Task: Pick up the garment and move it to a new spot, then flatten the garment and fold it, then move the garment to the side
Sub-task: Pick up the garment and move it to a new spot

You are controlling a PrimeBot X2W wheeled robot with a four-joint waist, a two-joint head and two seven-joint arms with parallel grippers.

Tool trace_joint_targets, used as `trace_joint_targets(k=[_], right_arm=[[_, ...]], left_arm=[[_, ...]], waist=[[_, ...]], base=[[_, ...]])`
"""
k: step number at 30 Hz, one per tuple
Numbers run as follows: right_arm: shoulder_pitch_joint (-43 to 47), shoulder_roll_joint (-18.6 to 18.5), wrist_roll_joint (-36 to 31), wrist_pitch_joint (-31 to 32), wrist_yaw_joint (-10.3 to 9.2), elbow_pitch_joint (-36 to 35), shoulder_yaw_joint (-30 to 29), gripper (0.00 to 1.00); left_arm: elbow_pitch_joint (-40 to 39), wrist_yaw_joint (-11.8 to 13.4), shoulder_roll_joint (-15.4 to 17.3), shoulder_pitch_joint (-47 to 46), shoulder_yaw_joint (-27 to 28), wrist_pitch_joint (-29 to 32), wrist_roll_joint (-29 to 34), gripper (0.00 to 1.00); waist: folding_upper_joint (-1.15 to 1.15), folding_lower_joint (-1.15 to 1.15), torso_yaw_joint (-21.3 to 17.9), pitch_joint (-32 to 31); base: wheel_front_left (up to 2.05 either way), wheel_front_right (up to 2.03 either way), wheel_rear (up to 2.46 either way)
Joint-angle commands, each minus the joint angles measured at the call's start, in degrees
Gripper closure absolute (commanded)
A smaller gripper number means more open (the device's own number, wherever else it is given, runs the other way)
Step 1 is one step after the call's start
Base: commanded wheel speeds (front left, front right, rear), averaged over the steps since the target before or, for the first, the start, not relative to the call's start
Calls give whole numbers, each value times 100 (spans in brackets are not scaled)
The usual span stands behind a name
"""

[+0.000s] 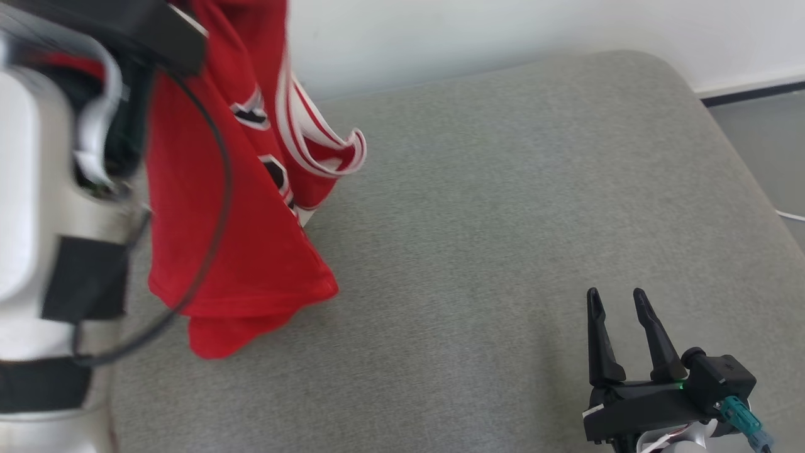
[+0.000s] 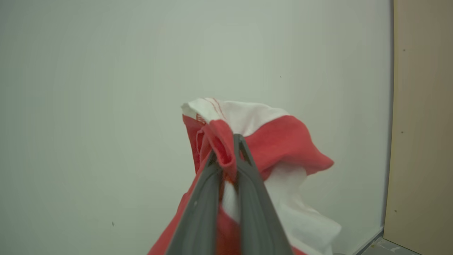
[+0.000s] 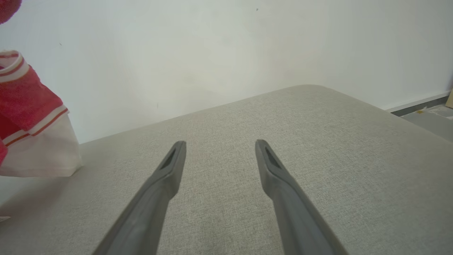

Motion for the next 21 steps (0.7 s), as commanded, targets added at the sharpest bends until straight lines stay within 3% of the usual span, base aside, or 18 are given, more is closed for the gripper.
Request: trace_joint_targets(k=[1,9,15,21], right_arm=[[29,9,19,-4,-12,-5,-20,0],[-72,11,54,-3,-12,57,7,0],[-182,10,90,-3,-12,180,67,0],[-306,10,65,-3,-12,277,58,0]], left_arm=[[-78,43,-92,195,-80,-30,-12,100],[13,203,-631,1517,-483,-217,-175,100],[742,234,-834,2527,-711,-493,-248,100],[1589,144,-986,2887,-981,-811,-250,100]], waist=[[0,0,-269,73],[0,0,-493,235],[0,0,-547,438],[0,0,-516,556]], base=[[0,0,0],[0,0,0],[0,0,0],[0,0,0]])
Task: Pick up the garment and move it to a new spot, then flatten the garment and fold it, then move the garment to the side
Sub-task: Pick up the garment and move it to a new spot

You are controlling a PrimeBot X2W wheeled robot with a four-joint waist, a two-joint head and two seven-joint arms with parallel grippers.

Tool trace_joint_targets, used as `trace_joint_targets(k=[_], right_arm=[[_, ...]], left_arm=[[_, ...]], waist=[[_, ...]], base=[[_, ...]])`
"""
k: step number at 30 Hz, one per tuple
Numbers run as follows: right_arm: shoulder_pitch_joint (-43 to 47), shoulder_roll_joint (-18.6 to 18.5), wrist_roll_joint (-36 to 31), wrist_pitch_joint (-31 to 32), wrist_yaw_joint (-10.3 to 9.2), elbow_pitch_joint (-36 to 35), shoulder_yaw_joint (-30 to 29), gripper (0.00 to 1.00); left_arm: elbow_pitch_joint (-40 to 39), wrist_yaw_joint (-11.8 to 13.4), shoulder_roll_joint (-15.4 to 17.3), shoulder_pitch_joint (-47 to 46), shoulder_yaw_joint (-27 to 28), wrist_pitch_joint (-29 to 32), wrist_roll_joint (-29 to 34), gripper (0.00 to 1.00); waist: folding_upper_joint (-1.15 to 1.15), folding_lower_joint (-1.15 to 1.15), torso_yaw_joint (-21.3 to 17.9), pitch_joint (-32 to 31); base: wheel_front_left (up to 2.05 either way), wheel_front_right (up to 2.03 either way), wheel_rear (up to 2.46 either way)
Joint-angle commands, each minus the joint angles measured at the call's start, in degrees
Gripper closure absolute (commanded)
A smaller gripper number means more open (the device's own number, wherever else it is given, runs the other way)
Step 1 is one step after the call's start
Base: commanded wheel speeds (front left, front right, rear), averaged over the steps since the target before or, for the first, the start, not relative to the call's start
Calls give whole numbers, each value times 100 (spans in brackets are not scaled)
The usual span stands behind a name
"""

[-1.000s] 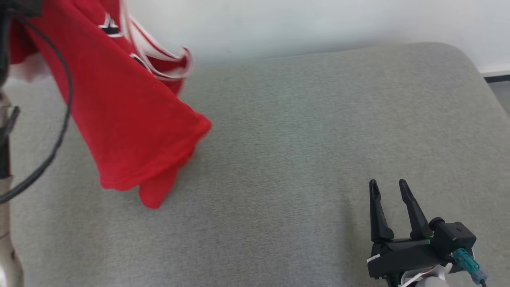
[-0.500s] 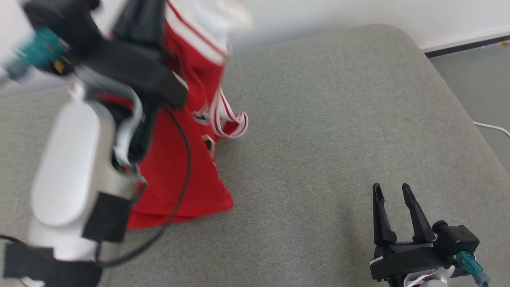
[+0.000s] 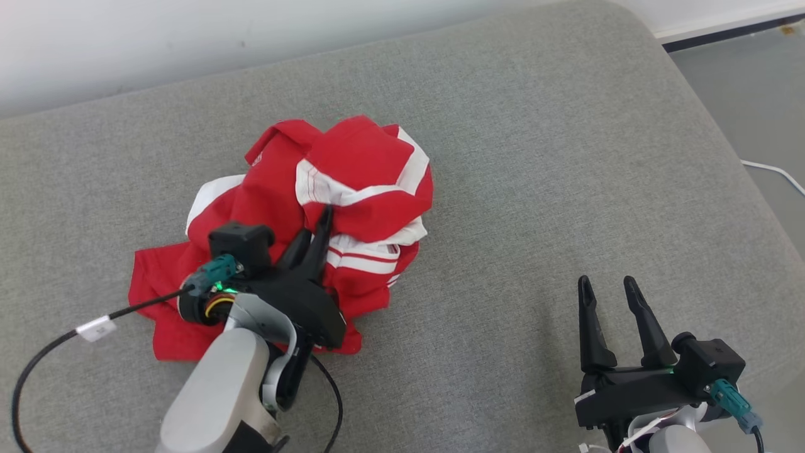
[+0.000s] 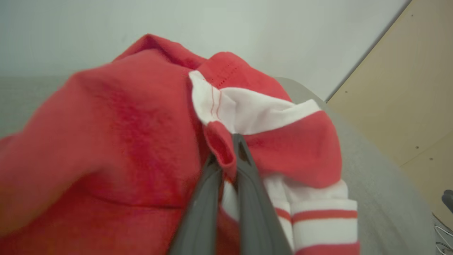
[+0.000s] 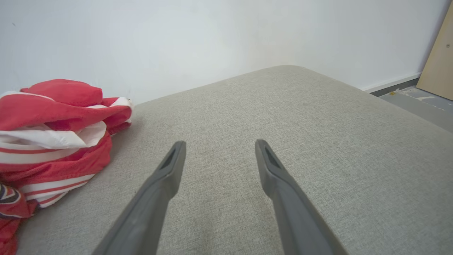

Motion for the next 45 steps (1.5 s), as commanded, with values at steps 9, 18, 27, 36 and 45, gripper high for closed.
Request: trace_joint_targets(k=[9,18,27,36,45], right_arm=[[55,10,-103,-3,-12,106,-68,0],[320,9,-248,-3,-12,132,-133,0],[359,9,-315,-3,-12,123,-115,0],[281,10,-134,-3,-12,145,63,0],[214,11,-50,-3,-12,168,88,0]], left_arm=[[183,-127,-147,-492,-183,-808,84,0],[-222,36,-38,-441,-145,-1019,163,0],[-446,-31,444,-438,-140,-529,90,0],[-662,-153,1029,-418,39,383,-438,0],[-506,-259,1396,-402,-312,1106,-675,0]], waist=[[0,0,276,-272],[0,0,585,-736],[0,0,668,-888],[0,0,422,-798],[0,0,206,-644]], base=[[0,0,0],[0,0,0],[0,0,0],[0,0,0],[0,0,0]])
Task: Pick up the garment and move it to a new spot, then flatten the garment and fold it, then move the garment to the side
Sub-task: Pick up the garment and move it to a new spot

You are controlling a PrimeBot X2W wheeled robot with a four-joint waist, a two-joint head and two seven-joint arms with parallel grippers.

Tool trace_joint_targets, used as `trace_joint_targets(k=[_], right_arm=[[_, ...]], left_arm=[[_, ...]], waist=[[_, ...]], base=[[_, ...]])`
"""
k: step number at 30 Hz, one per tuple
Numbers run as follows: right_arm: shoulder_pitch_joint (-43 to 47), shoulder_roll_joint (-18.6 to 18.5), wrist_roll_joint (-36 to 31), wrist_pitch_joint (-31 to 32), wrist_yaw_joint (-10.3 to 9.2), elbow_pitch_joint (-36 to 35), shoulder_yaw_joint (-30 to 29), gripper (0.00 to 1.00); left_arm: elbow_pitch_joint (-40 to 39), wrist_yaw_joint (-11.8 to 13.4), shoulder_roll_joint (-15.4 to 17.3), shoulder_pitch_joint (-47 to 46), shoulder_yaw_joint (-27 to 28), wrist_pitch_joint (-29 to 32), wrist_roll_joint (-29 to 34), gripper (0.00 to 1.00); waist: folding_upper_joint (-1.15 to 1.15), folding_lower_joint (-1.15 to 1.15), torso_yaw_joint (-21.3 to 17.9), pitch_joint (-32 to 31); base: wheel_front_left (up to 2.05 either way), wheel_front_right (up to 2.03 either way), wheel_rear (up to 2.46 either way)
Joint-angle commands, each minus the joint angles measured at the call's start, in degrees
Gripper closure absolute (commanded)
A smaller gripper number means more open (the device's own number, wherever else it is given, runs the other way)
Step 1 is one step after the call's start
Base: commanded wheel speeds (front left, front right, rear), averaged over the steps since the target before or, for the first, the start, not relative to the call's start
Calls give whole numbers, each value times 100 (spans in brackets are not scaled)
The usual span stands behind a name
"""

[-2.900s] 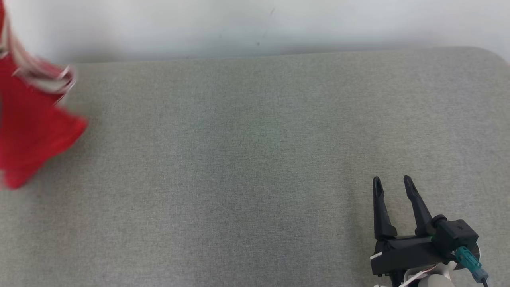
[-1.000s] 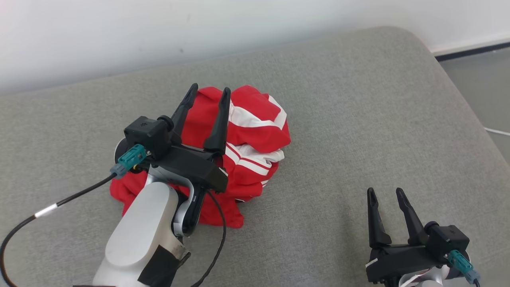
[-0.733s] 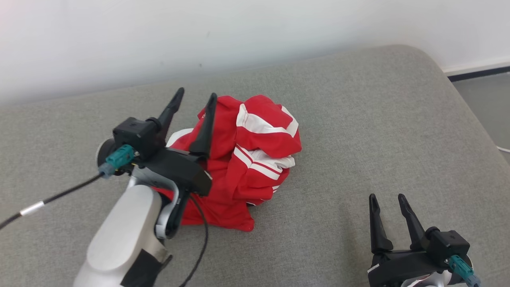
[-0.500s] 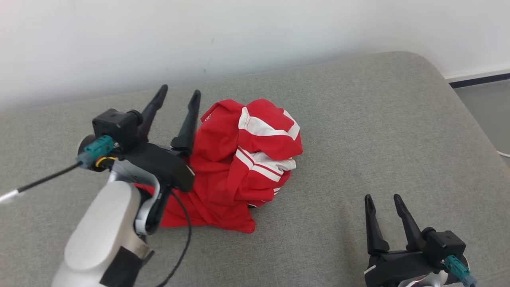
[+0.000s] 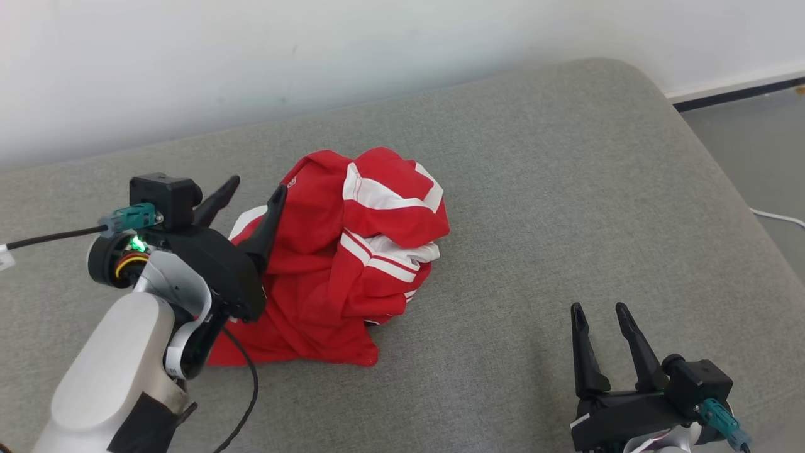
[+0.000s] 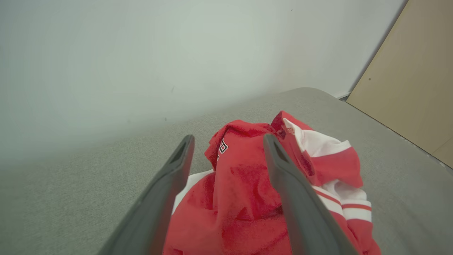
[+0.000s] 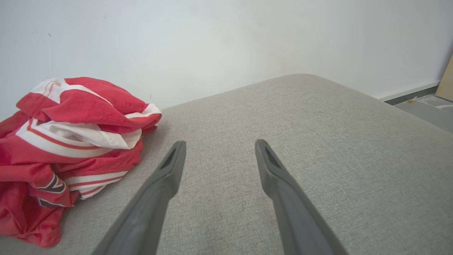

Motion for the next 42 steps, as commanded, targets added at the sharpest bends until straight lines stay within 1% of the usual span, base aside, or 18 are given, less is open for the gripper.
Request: trace_joint_targets(k=[1,6,8,10,13,14,15,16,19,21,27,31,34,38,42], right_arm=[[-45,11,24,-3,-12,9,19,0],[-114,10,108,-3,-12,42,95,0],[-133,9,121,-3,-12,50,88,0],[-146,12,140,-3,-12,52,98,0],[-169,10,164,-3,-12,53,88,0],[-174,10,168,-3,-12,54,86,0],[-176,11,173,-3,-12,53,92,0],[-180,13,174,-3,-12,53,97,0],[-183,10,169,-3,-12,51,89,0],[-152,11,170,-3,-12,45,51,0],[-47,11,143,-3,-12,87,-5,0],[-14,10,104,-3,-12,89,6,0],[26,10,95,-3,-12,99,4,0],[72,10,97,-3,-12,123,41,0],[136,9,165,-3,-12,131,79,0]], left_arm=[[37,-15,-11,41,-40,47,-111,0],[330,-34,53,-32,-272,107,8,0],[506,-38,-1,-18,-278,142,-103,0],[654,-42,41,-52,-385,179,-26,0],[894,-47,-1,-107,-429,191,-108,0],[983,-49,-12,-136,-435,197,-137,27],[1052,-48,-15,-188,-457,159,-143,62],[1064,-36,0,-243,-525,114,-99,100],[1074,-38,-7,-336,-550,-11,-181,100],[1012,-40,9,-484,-506,-202,-232,100],[556,-34,19,-1031,-631,-405,-359,100],[260,-36,-102,-1551,-635,-397,-458,100],[91,-36,-259,-2030,-583,-368,-532,100],[-24,-36,-398,-2643,-589,-283,-496,100],[8,-36,-460,-3214,-559,-229,-444,100]], waist=[[0,0,-62,63],[0,0,-178,164],[0,0,-223,199],[0,0,-261,235],[0,0,-298,285],[0,0,-305,299],[0,0,-312,313],[0,0,-321,324],[0,0,-322,318],[0,0,-284,281],[0,0,-34,53],[0,0,132,-105],[0,0,202,-220],[0,0,217,-325],[0,0,162,-384]], base=[[0,0,0],[0,0,0],[0,0,0],[0,0,0],[0,0,0],[0,0,0],[0,0,0],[0,0,0],[0,0,0],[0,0,0],[0,0,0],[0,0,0],[0,0,0],[0,0,0],[0,0,0]])
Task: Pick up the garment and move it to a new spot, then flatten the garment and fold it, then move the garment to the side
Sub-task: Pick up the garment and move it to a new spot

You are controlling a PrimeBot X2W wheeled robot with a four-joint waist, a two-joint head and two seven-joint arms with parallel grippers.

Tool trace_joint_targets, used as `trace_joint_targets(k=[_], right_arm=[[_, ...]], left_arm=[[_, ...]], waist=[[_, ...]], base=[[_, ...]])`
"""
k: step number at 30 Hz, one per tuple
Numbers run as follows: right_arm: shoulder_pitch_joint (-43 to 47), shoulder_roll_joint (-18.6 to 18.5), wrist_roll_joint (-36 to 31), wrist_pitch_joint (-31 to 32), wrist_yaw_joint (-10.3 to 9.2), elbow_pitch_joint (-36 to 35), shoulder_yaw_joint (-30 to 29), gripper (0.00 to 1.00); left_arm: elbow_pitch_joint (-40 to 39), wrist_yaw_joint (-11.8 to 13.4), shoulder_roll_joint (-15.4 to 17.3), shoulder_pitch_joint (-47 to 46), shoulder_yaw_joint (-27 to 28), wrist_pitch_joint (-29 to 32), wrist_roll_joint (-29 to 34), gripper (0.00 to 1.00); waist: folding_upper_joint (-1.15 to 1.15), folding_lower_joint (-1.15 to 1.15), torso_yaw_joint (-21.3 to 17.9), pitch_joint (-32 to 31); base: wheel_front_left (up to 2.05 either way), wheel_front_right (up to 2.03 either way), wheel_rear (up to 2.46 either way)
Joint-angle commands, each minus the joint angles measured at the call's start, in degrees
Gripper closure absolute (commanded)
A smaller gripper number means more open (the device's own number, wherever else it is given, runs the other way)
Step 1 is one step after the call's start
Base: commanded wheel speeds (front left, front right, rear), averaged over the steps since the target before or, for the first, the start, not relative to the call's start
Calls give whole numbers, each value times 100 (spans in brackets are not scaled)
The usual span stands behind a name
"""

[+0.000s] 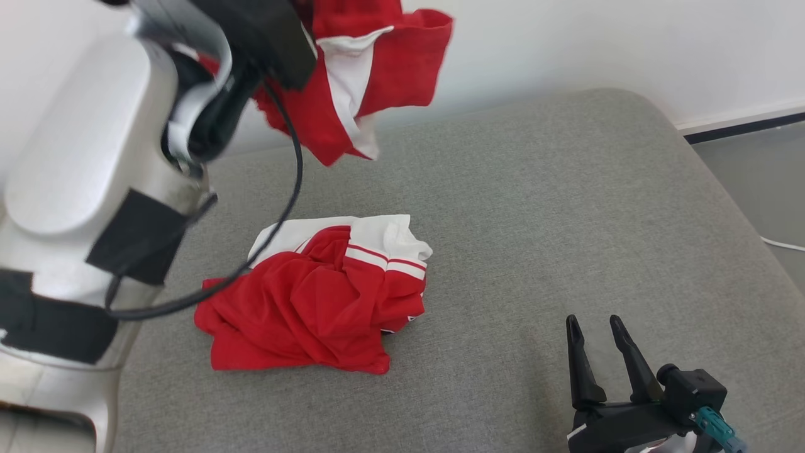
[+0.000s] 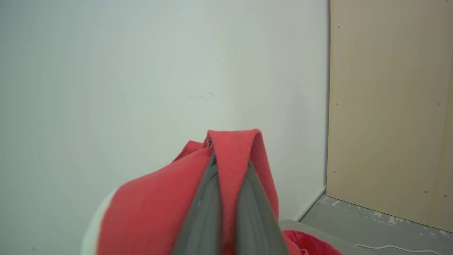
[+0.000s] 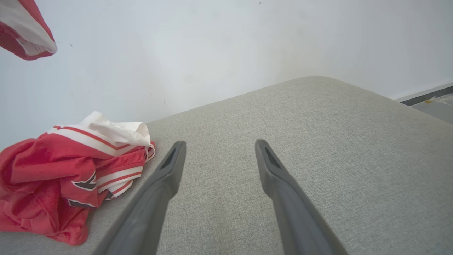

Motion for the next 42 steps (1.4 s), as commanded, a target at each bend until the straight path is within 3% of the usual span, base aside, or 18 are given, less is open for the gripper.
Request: trace_joint_targets(k=[1,12,21,37,42], right_arm=[[88,6,48,-3,-12,-16,0,0],[58,7,36,-3,-12,-94,-90,0],[-7,9,-201,-3,-12,-376,-209,0],[-57,7,-957,-3,-12,-1192,-448,0],[72,-99,-1232,-3,-12,-1647,-543,0]], left_arm=[[31,10,-31,-208,28,14,69,100],[172,27,-102,-285,22,-139,-6,100],[119,53,43,-148,75,-337,-11,100],[122,261,1086,469,519,-693,52,100],[111,322,1243,580,702,-886,-40,100]], waist=[[0,0,-40,-24],[0,0,-51,150],[0,0,414,335],[0,0,1956,853],[0,0,2632,1089]], base=[[0,0,0],[0,0,0],[0,0,0],[0,0,0],[0,0,0]])
